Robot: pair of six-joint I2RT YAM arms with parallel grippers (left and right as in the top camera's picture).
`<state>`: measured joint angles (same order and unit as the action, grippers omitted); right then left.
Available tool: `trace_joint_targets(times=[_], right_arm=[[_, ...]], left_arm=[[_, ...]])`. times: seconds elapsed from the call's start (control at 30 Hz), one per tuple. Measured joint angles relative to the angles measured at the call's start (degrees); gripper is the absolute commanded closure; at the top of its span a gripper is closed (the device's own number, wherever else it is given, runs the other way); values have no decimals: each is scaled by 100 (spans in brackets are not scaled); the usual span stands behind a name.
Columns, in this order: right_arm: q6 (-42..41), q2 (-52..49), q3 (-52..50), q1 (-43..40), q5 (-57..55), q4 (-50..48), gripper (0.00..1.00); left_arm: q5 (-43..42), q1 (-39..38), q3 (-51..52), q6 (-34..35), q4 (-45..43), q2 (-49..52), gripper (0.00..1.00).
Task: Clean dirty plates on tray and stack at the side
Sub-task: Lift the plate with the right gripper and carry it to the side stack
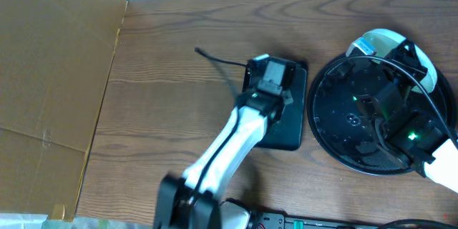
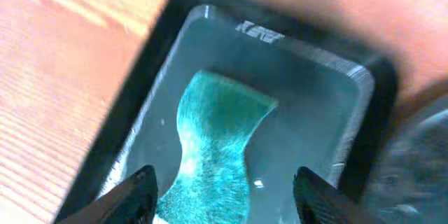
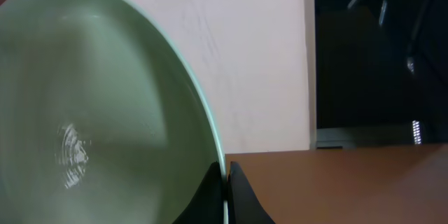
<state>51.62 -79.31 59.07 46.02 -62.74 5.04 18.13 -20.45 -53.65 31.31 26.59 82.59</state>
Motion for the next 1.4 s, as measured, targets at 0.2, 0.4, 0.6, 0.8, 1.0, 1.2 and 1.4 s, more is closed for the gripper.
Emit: trace_joint_targets(times=[0.2, 0.4, 0.6, 0.8, 1.0, 1.2, 1.4], right_arm=[[7, 0, 0, 0, -7, -9, 99], [-1062, -11, 2, -372, 1665, 1683, 99], [-1808, -31, -52, -929, 1349, 970, 99], [-1954, 560, -26, -977, 1810, 1152, 99], [-2452, 273, 2, -1644, 3324, 2000, 99], [-4105, 179, 0, -2933, 4586, 1580, 99], [-4979, 179, 0, -4568, 6293, 1497, 99]], left_arm=[[4, 0, 0, -9, 356, -1073, 36], [-4, 2, 0, -22, 953, -1123, 28], [0, 0, 0, -22, 1202, -1110, 25], [0, 0, 0, -24, 1202, -1110, 23], [0, 0, 0, -22, 1202, -1110, 22], [0, 0, 0, -22, 1202, -1110, 21], [0, 0, 0, -22, 1204, -1110, 21]])
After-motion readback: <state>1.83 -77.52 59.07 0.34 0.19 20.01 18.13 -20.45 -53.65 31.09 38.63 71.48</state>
